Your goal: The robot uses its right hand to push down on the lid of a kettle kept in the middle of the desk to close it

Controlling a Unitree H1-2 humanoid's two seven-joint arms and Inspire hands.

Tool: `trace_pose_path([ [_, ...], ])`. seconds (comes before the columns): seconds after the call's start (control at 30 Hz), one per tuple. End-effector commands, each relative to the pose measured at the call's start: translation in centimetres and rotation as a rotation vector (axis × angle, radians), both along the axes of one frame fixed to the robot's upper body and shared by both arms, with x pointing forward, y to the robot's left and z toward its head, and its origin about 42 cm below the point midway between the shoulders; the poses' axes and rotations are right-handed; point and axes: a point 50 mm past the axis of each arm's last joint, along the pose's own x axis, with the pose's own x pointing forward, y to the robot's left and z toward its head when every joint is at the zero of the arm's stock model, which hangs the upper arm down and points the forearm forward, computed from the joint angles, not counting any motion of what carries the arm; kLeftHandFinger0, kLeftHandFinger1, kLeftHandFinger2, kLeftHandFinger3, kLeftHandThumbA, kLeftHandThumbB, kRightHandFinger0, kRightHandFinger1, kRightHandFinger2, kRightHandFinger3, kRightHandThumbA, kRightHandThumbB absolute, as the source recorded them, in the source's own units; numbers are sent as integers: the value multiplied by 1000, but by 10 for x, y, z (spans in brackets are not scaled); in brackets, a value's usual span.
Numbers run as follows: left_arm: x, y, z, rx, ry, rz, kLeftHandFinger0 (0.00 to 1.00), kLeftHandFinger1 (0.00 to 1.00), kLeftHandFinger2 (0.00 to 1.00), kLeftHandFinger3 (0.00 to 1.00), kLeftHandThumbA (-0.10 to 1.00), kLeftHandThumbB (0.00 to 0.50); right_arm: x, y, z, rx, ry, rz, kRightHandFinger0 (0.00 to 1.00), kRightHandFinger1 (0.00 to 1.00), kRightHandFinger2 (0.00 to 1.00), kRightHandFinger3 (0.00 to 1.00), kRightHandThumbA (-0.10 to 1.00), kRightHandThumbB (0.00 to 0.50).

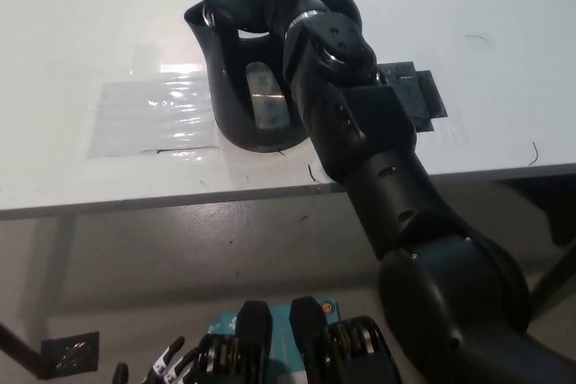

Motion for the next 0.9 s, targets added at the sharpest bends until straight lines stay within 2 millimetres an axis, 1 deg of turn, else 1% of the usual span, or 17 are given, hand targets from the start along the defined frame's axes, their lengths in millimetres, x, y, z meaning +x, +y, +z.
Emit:
trace_pose_path([
  [0.0,1,-5,5,-7,-41,-31,1000,1000,1000,1000,1000,440,-7,22,-11,36,8,51,1000,1000,1000,1000,1000,276],
  [0.07,1,-5,5,-5,-41,-33,1000,1000,1000,1000,1000,433,-9,27,-17,38,17,58,1000,1000,1000,1000,1000,276],
  [0.2,1,-16,0,-14,-30,-43,1000,1000,1000,1000,1000,448,-11,30,-39,-12,57,51,1000,1000,1000,1000,1000,289],
  [0.27,2,-18,-1,-17,-34,-52,1000,1000,1000,1000,1000,454,-12,33,-46,-11,78,43,1000,1000,1000,1000,968,271],
  [0.33,4,-18,0,-11,-38,-52,1000,1000,1000,1000,1000,462,-14,35,-50,-31,82,37,1000,1000,1000,1000,955,288],
  [0.4,6,-17,2,-13,-42,-42,1000,1000,1000,1000,1000,461,-17,34,-64,-75,86,40,1000,1000,1000,1000,946,286],
  [0.43,6,-16,3,-13,-44,-44,1000,1000,1000,1000,1000,461,-18,31,-72,-115,74,43,1000,1000,1000,1000,1000,317],
  [0.47,7,-15,5,-10,-47,-49,1000,1000,1000,1000,1000,460,-19,28,-79,-156,61,47,1000,1000,1000,1000,1000,314],
  [0.5,6,-13,7,-15,-44,-52,1000,1000,1000,1000,1000,454,-26,20,-109,-175,53,39,1000,1000,1000,1000,1000,310],
  [0.57,6,-10,10,-16,-42,-50,1000,1000,1000,1000,1000,451,-35,10,-138,-216,46,28,1000,1000,1000,1000,1000,295],
  [0.6,6,-10,11,-35,-37,-28,1000,1000,1000,1000,1000,448,-49,-3,-176,-298,41,25,1000,1000,1000,1000,1000,289],
  [0.63,6,-9,11,-44,-37,-18,1000,1000,1000,1000,1000,448,-56,-10,-193,-318,39,27,1000,1000,1000,1000,981,280],
  [0.7,6,-8,11,-43,-39,-16,1000,1000,1000,1000,1000,449,-64,-17,-210,-316,44,27,1000,1000,1000,1000,976,265],
  [0.73,7,-7,13,-42,-39,-16,1000,1000,1000,1000,1000,460,-69,-22,-220,-315,47,23,1000,1000,1000,1000,1000,281],
  [0.8,7,-8,13,-48,-38,-15,1000,1000,1000,1000,1000,459,-72,-26,-227,-306,47,22,1000,1000,1000,1000,1000,272],
  [0.83,7,-8,13,-52,-37,-10,1000,1000,1000,1000,1000,453,-73,-30,-231,-300,56,23,1000,1000,1000,1000,1000,291],
  [0.87,7,-8,13,-53,-37,-8,1000,1000,1000,1000,1000,453,-73,-30,-231,-301,55,24,1000,1000,1000,1000,1000,293],
])
